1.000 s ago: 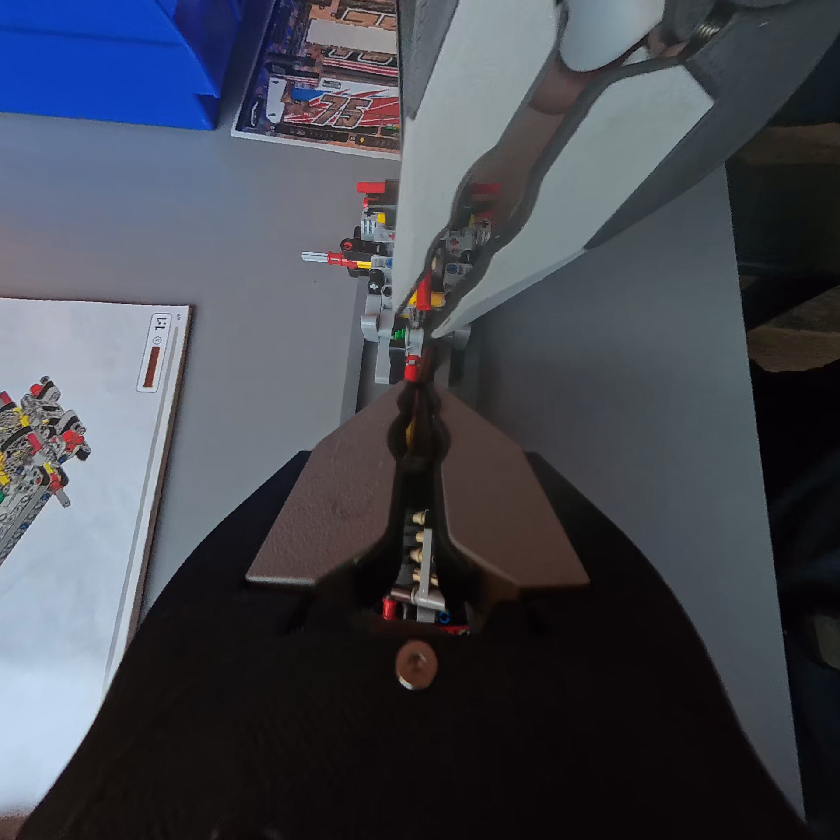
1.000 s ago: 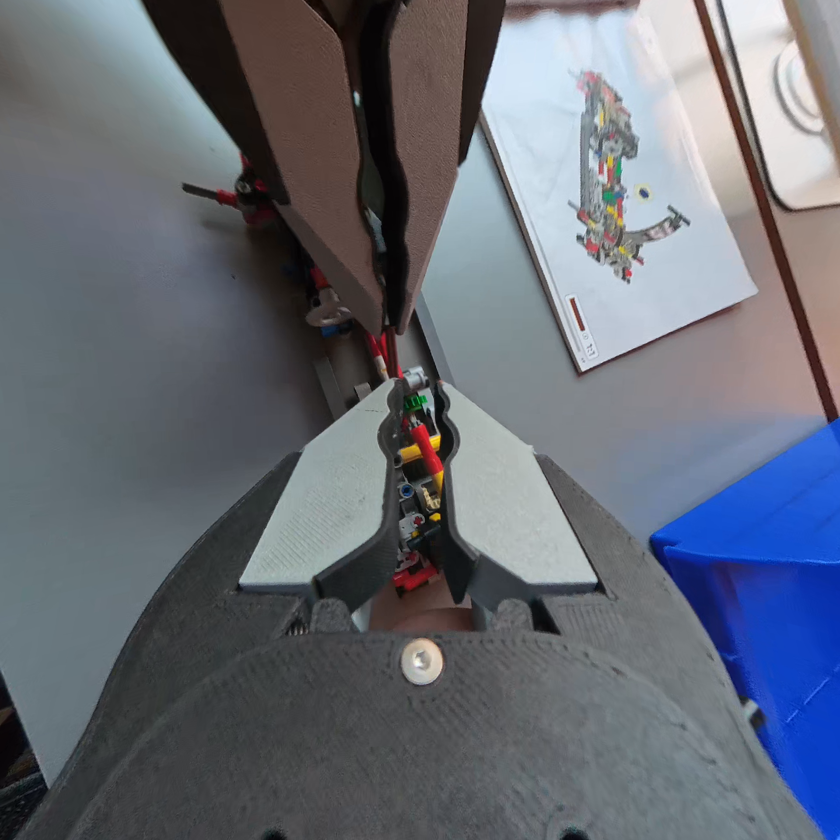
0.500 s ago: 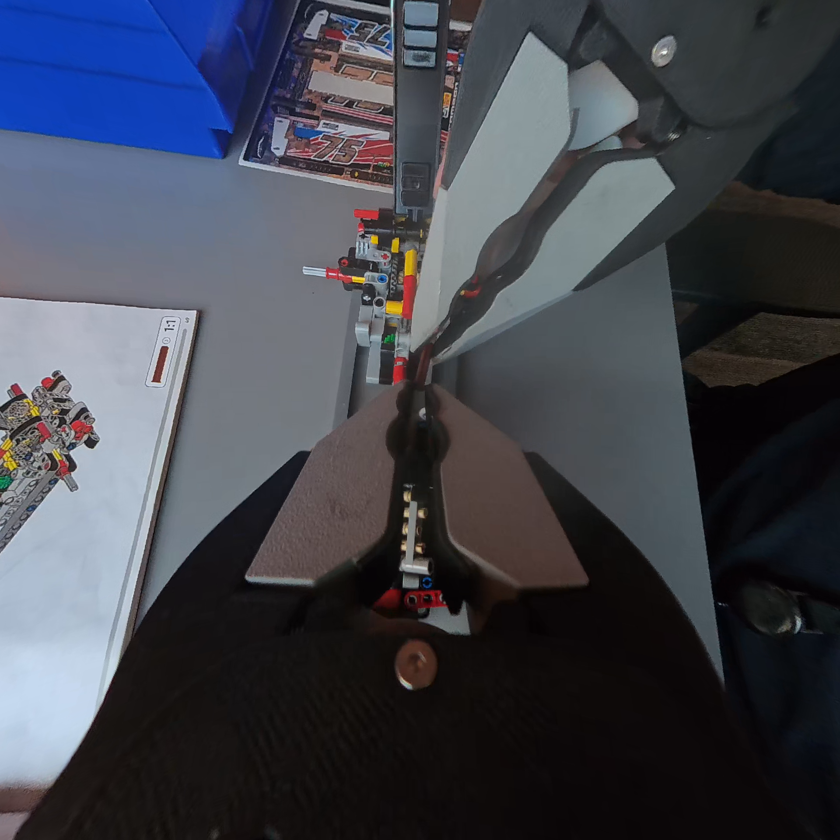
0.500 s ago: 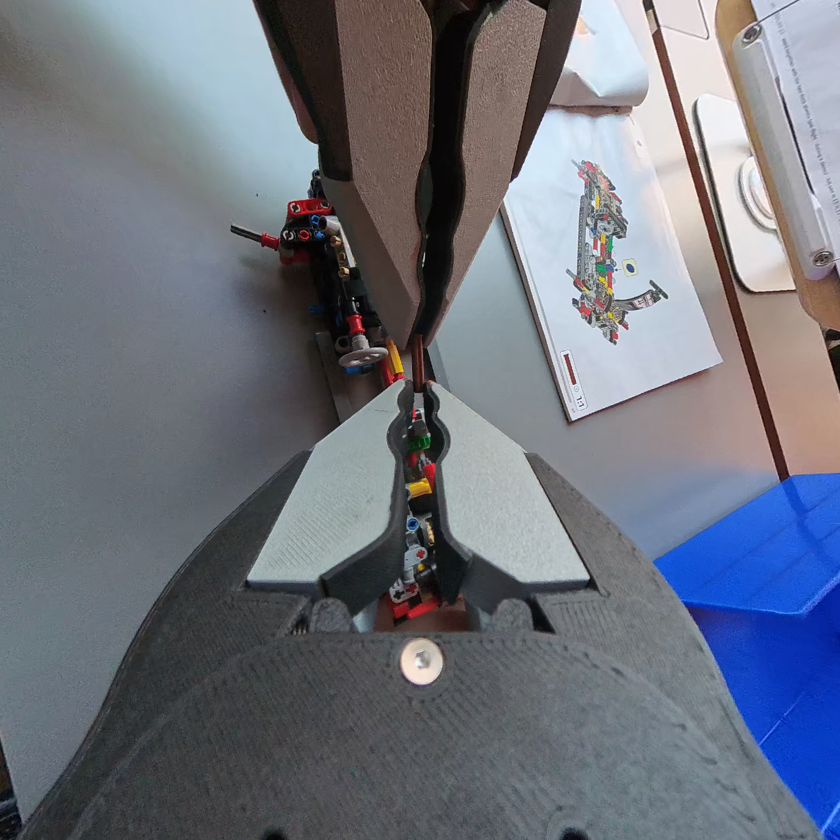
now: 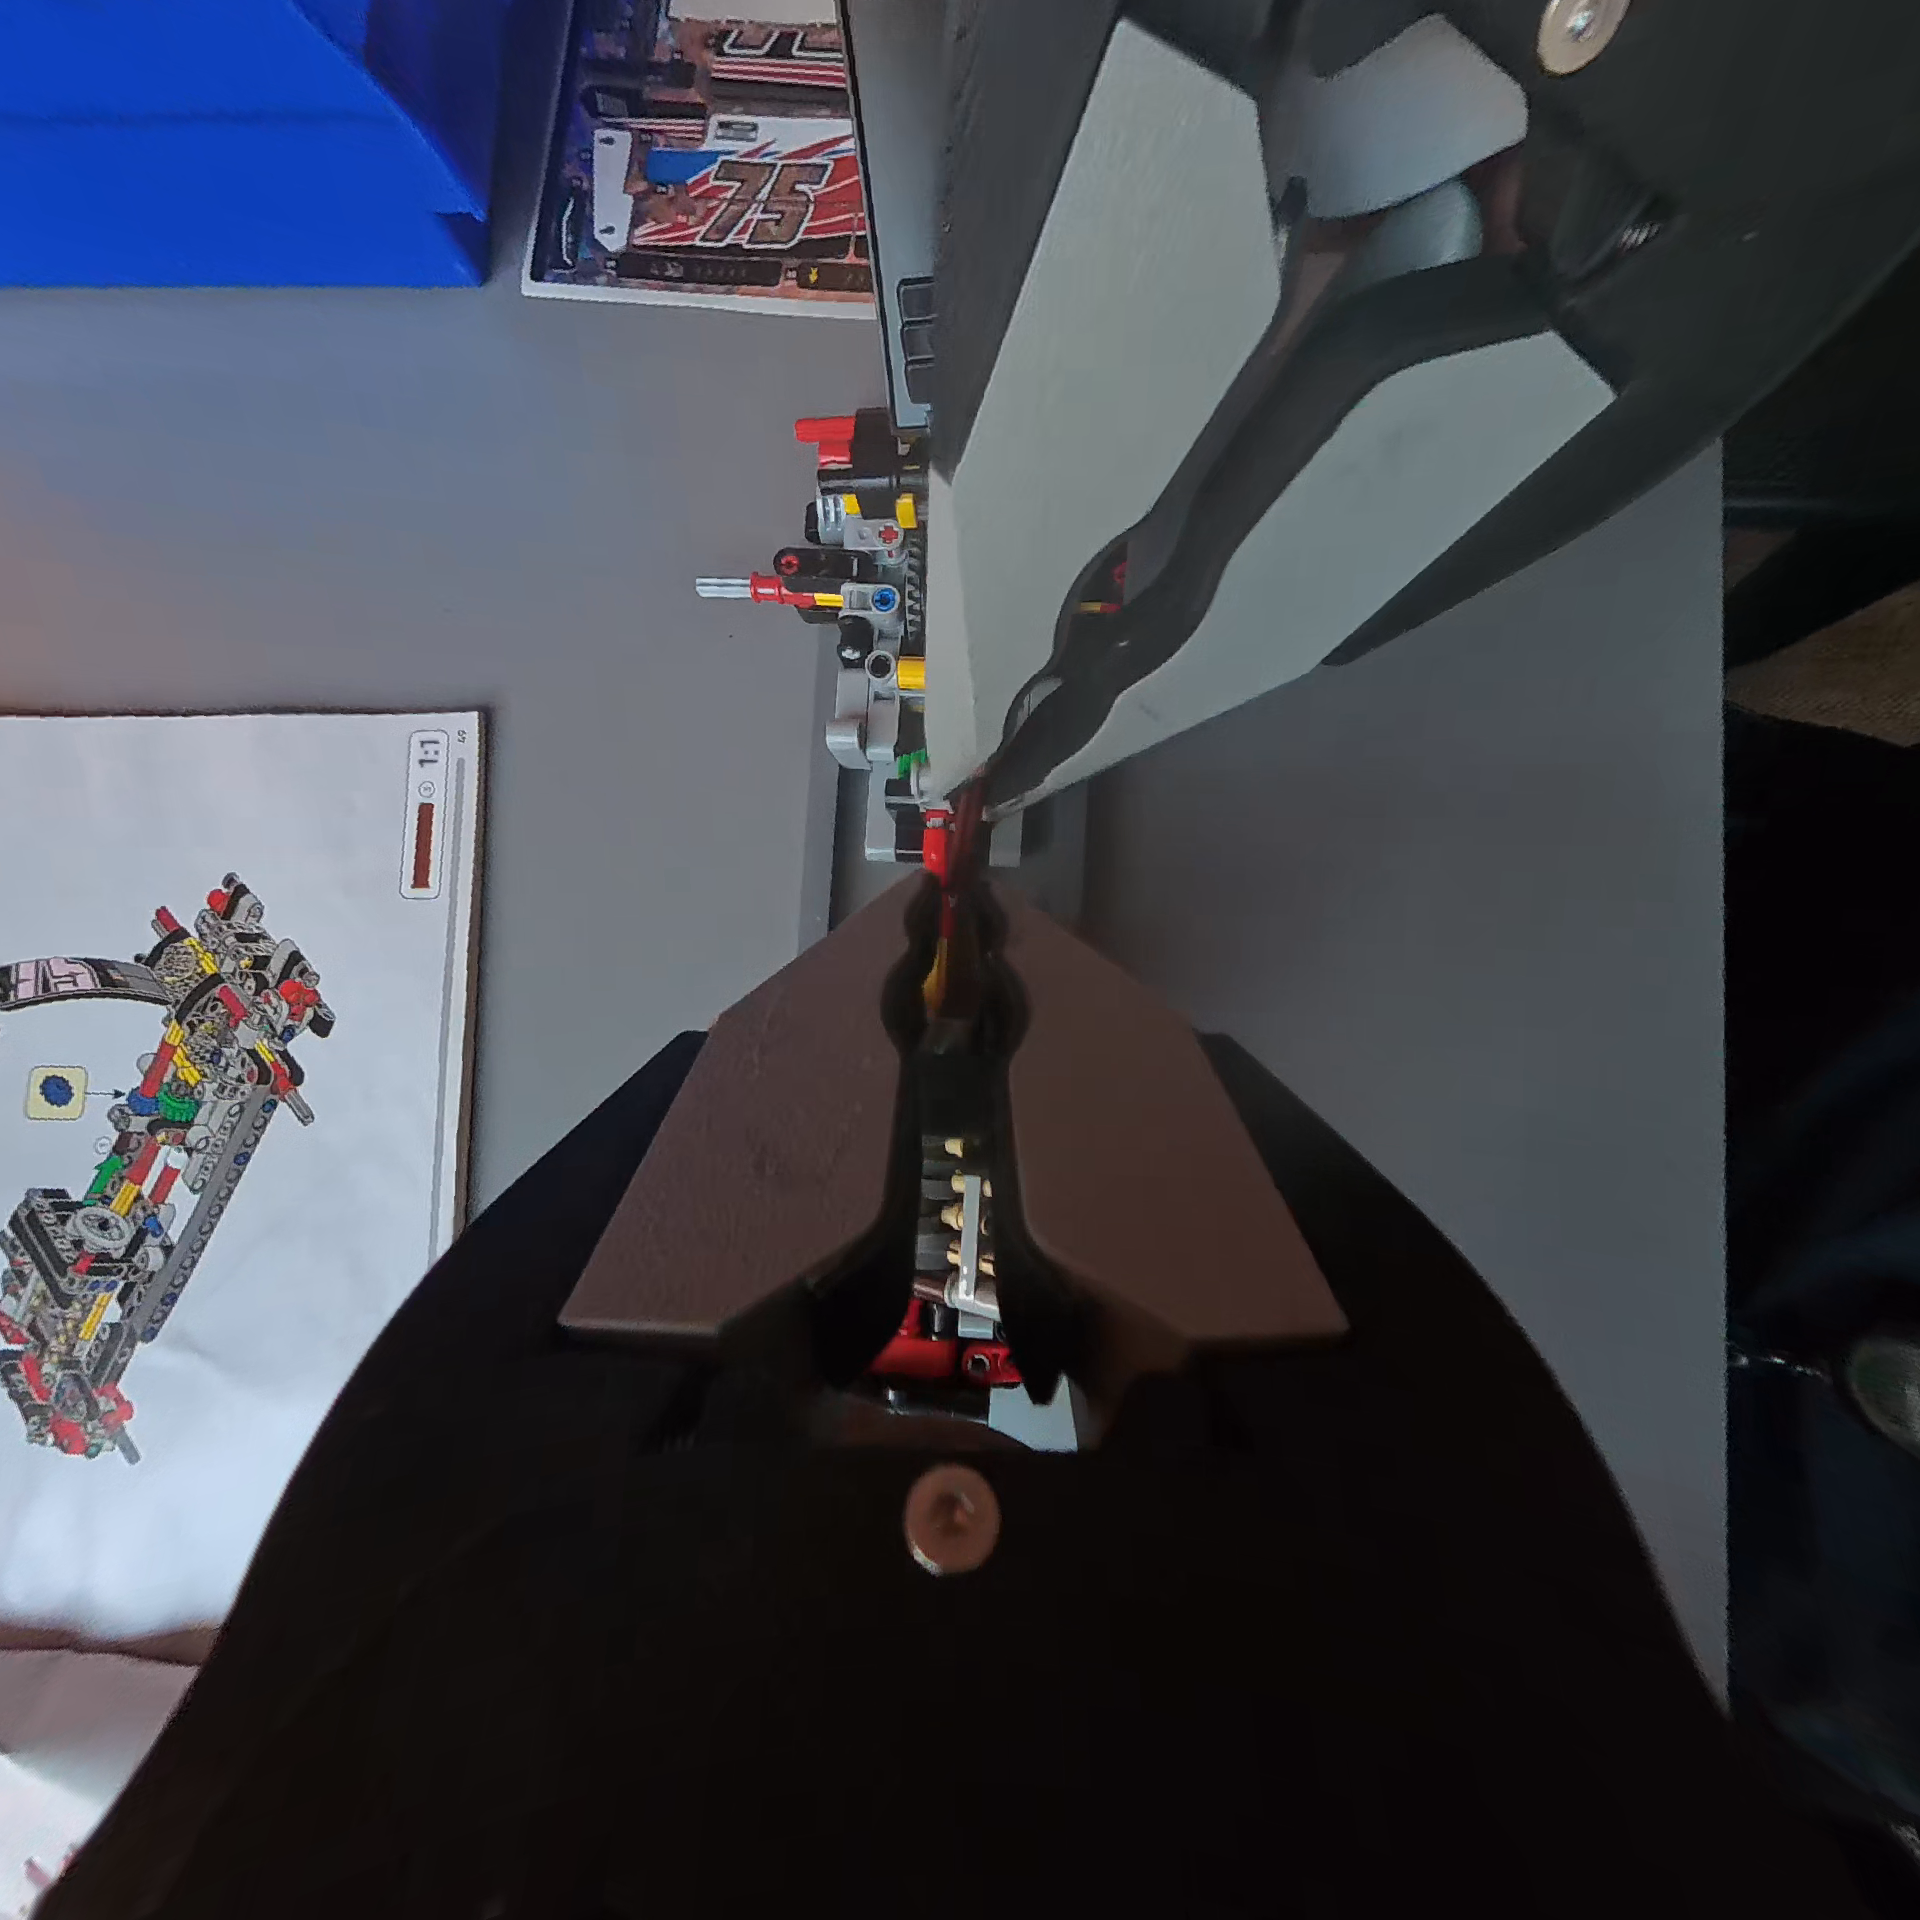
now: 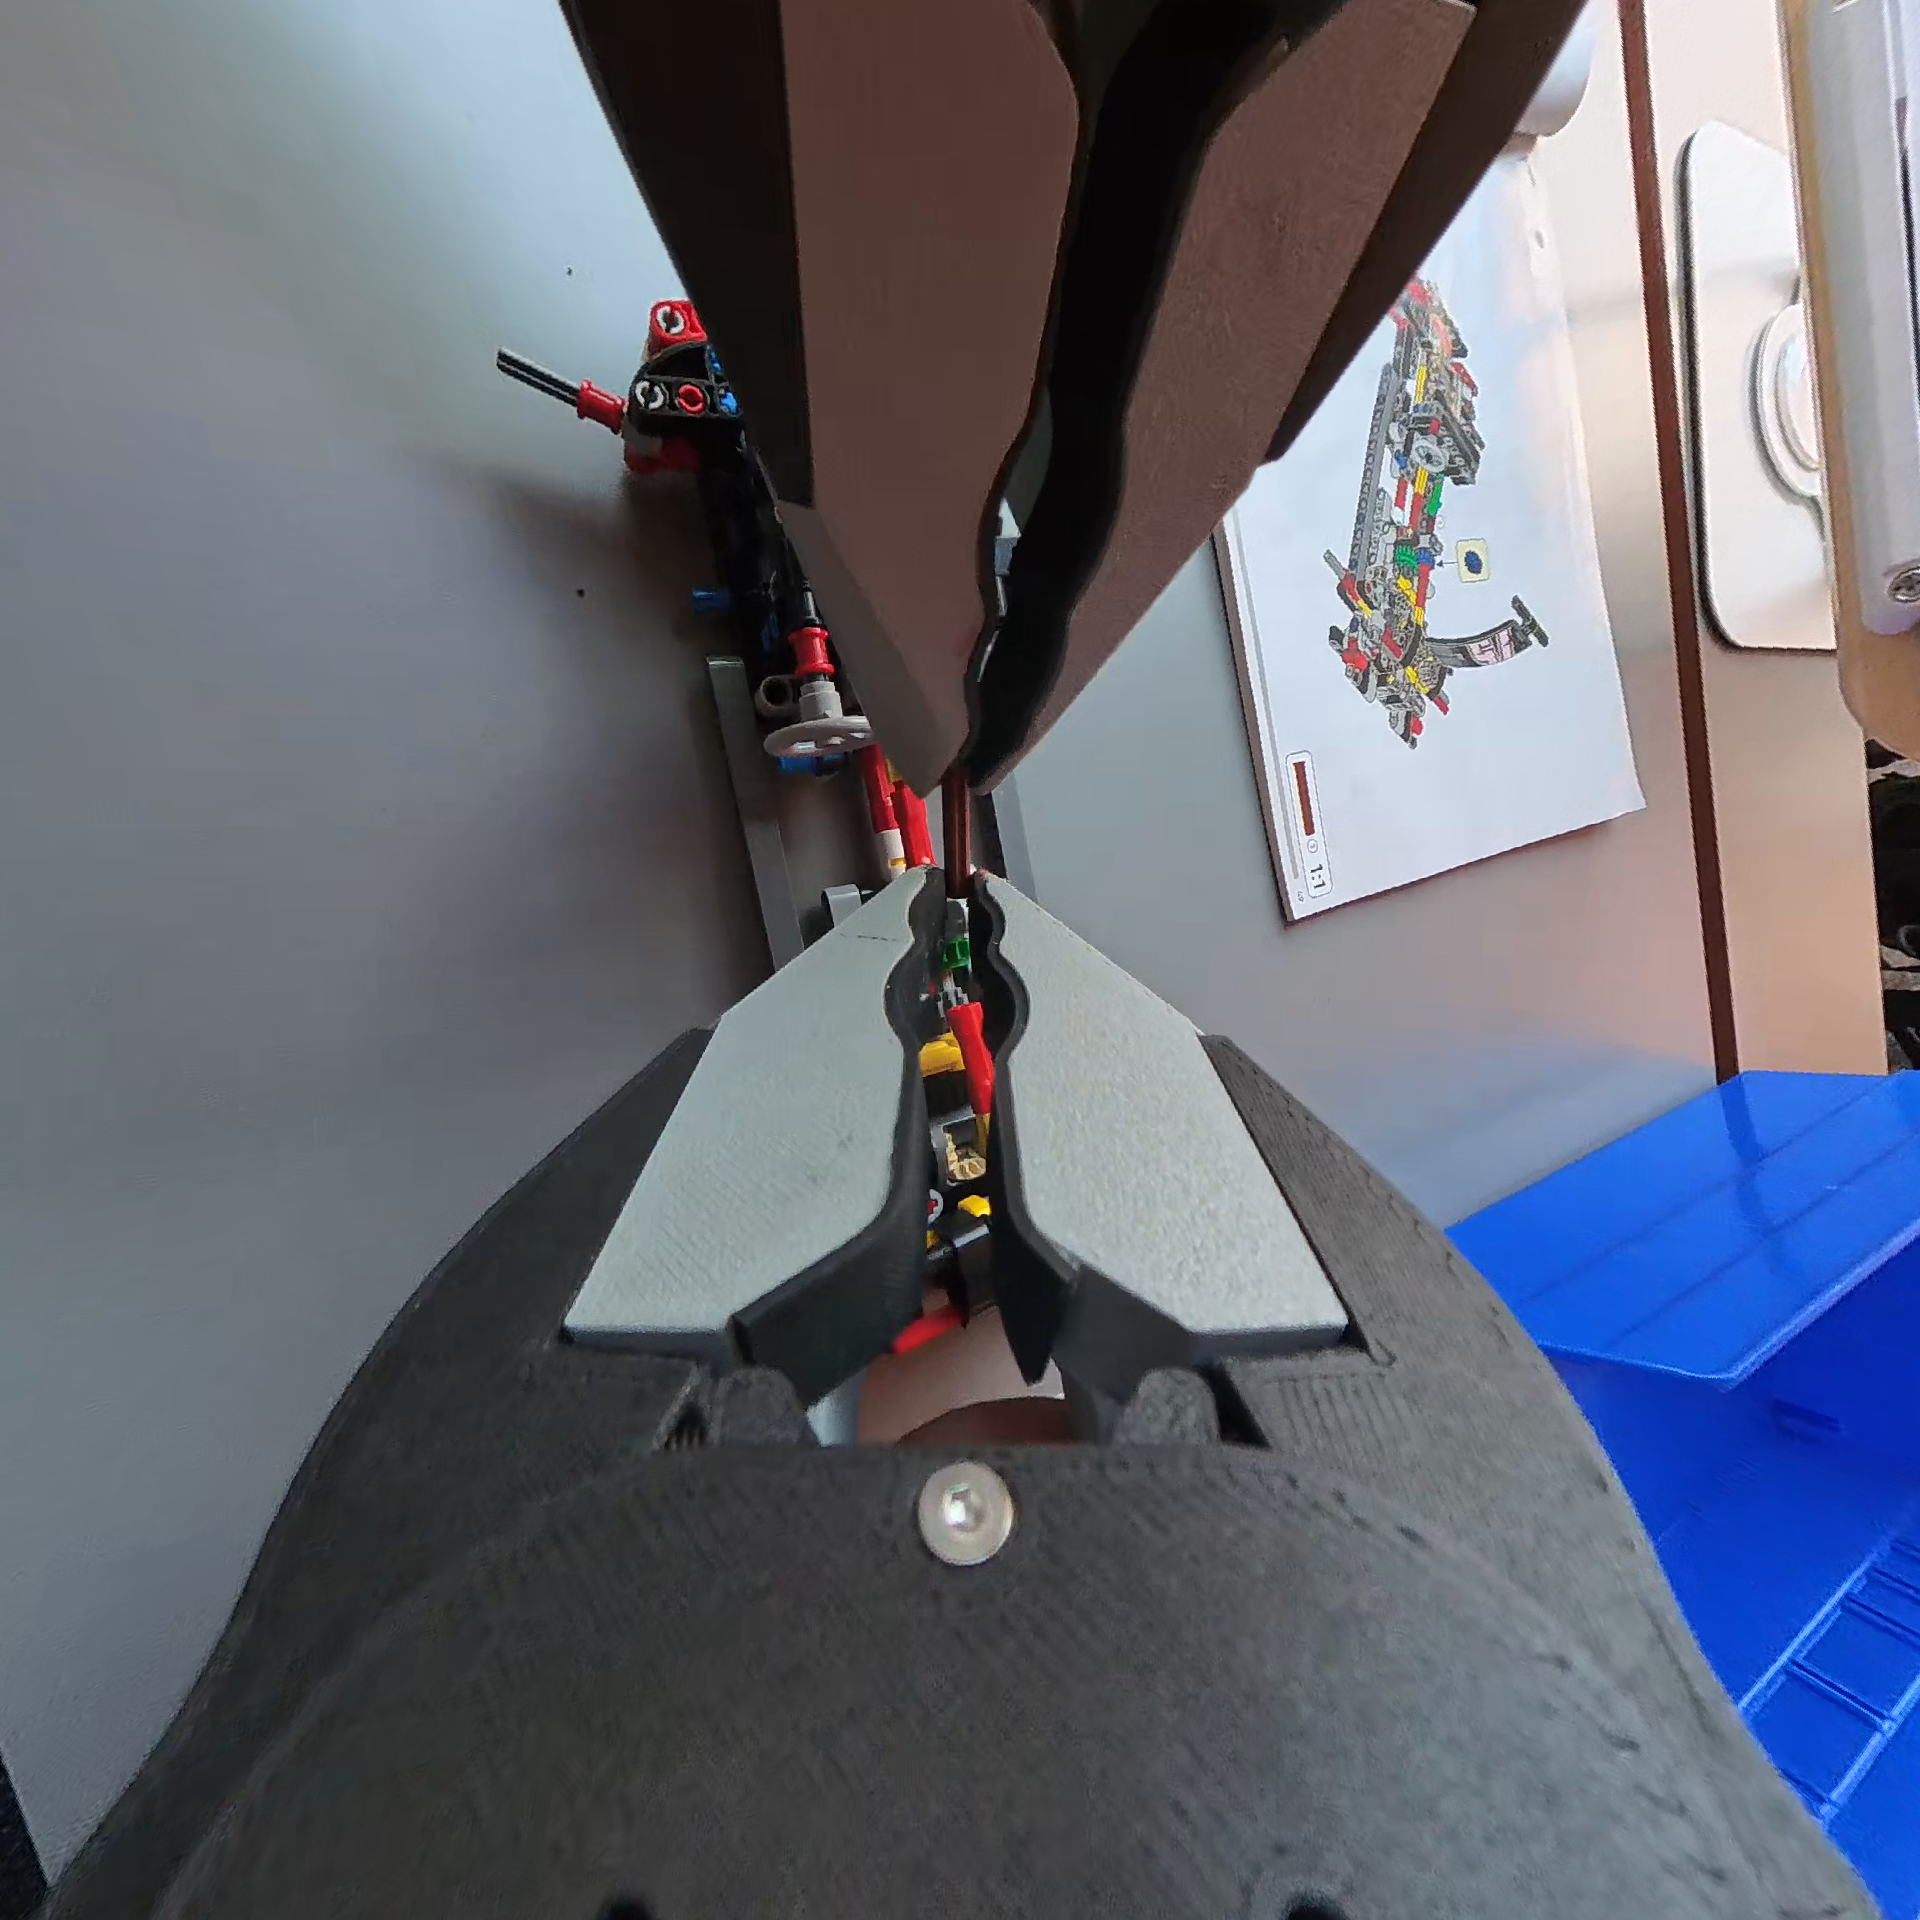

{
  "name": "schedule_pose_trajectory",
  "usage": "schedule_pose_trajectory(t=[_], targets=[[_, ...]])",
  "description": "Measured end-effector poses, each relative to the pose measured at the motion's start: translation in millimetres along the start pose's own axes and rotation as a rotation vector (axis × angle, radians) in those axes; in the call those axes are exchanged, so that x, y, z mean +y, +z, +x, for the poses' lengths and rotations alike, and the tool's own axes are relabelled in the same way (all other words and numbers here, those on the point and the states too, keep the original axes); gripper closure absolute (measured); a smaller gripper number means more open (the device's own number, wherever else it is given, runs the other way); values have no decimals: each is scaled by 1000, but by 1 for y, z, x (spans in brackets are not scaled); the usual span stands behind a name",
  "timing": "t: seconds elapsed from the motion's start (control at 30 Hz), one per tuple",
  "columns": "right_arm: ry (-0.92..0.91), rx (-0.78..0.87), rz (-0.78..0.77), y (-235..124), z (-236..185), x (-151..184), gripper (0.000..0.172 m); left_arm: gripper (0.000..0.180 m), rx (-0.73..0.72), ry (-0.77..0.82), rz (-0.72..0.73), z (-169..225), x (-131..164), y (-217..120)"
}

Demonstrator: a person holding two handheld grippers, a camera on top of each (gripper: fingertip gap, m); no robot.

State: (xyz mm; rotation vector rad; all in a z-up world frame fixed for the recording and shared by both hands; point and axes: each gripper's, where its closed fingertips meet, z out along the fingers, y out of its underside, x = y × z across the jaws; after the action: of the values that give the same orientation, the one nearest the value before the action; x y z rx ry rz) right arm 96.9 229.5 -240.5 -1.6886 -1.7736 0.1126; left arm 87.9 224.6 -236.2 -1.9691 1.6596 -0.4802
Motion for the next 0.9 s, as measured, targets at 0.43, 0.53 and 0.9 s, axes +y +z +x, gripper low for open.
schedule_pose_trajectory(t=[0.43,0.53,0.9], targets=[[60,-20,0,0,7,3,163,180,19,-14,-20,-4,-3,6],[106,-23,32,-1,7,6,153,180,26,-54,-33,-5,4,10],[117,-99,-1,13,6,21,158,180,9,-43,-67,-5,13,27]])
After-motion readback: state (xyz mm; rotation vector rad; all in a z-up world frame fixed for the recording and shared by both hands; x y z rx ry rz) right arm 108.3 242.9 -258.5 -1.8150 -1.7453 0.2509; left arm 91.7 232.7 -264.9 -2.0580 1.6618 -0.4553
